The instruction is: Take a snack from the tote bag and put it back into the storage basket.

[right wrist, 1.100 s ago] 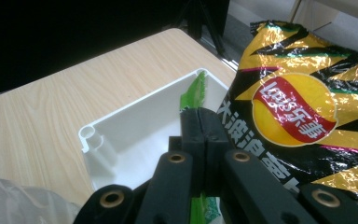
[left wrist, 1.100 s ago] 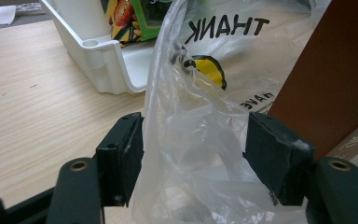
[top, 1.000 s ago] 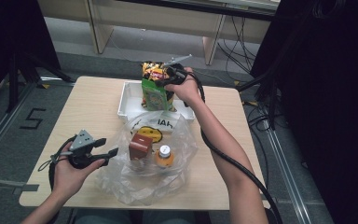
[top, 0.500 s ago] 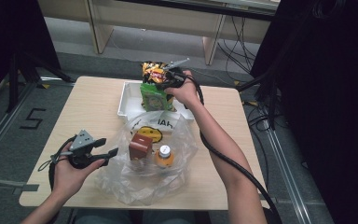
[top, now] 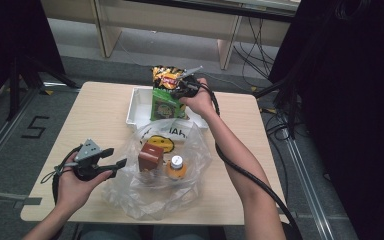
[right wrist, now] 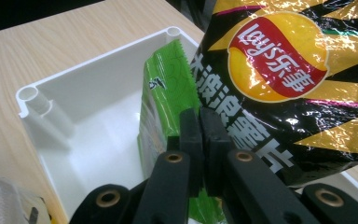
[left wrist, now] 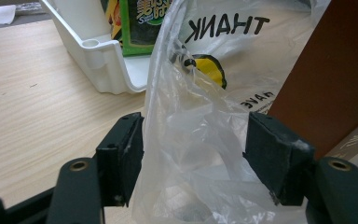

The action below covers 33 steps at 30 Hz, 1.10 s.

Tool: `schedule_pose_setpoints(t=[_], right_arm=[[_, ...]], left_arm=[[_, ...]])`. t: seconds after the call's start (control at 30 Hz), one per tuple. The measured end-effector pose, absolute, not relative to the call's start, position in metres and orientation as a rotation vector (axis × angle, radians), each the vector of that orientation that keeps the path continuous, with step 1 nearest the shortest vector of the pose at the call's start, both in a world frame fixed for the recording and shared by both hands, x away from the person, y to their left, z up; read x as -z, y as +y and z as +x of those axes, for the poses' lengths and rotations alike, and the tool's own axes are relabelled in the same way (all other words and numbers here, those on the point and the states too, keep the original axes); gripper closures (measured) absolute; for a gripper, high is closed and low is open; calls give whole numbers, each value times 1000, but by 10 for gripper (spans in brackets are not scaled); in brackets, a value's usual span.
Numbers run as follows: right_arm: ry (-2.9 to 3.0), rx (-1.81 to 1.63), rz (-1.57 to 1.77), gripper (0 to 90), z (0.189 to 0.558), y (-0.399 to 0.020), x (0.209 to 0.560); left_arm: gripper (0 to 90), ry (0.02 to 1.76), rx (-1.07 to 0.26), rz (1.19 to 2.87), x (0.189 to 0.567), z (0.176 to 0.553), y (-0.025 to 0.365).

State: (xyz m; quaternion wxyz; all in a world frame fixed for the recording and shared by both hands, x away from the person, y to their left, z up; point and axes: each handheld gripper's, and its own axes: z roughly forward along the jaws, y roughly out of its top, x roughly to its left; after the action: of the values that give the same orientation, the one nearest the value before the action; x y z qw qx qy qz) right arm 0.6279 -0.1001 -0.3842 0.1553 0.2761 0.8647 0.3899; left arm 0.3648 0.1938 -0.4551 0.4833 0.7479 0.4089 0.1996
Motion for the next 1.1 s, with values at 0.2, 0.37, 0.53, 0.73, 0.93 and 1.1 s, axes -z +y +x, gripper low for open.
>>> schedule_pose_setpoints(t=[0.2,0.37,0.53,0.73,0.93,1.1], right_arm=[[2461,-1067,805,739,628,-99,384],[2438,-1028,891,593,625,-98,387],[2444,-1043,833,532,625,-97,386],[2407,-1062,840,484,621,-96,383],[2365,-1106,824,459,611,-103,373],[2339,-1158,858,466,591,-117,361]], left_arm=[[365,995,-481,1815,455,365,194],[366,1002,-484,1812,455,364,193],[366,996,-482,1814,455,365,193],[366,1000,-486,1812,455,365,193],[365,998,-487,1805,454,364,194],[362,995,-496,1783,451,363,196]])
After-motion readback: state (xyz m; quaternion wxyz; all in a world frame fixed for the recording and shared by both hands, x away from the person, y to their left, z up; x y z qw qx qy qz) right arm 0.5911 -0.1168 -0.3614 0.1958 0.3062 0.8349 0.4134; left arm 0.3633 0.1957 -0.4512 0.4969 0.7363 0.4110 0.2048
